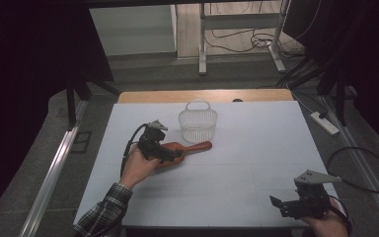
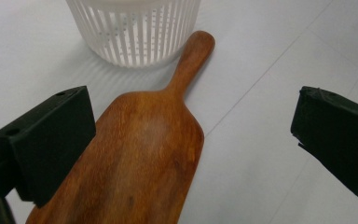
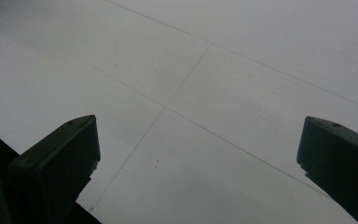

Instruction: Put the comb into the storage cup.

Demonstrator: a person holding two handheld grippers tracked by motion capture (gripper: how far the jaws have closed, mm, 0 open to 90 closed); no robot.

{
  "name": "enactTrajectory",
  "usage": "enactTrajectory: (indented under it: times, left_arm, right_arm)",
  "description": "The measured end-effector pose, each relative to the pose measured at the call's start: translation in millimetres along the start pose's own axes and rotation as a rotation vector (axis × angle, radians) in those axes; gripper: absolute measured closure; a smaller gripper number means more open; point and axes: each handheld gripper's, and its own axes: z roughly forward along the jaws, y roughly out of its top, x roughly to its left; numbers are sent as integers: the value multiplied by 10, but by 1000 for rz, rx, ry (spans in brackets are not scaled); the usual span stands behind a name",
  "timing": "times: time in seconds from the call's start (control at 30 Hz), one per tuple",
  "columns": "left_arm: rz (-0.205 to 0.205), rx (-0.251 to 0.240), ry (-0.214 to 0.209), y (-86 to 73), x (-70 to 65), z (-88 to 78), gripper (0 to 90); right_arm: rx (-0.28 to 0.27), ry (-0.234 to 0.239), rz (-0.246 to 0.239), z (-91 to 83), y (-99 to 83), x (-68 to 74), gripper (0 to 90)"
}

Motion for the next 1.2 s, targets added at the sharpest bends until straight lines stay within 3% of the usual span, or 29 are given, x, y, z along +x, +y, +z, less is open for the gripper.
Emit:
enactTrajectory:
  times: [0.57,0.7,0.87,0.9,1.17,1.2]
  left_arm:
    - [26,47,9,230,31,258,0]
    - [35,72,45,254,25,316,33]
    - [26,72,52,258,51,344,238]
    - [21,71,50,259,57,349,342]
    - [-9,57,15,272,114,384,767]
    - [-15,55,19,277,115,385,859]
  right_arm:
    - [3,3,-1,3,0,0,0]
    - [3,3,-2,2,0,0,0]
    - [3,5,0,5,0,-2,0]
    - [4,5,0,5,0,-2,0]
    - [7,6,1,8,1,-4,0]
    - [7,6,1,8,1,-4,0]
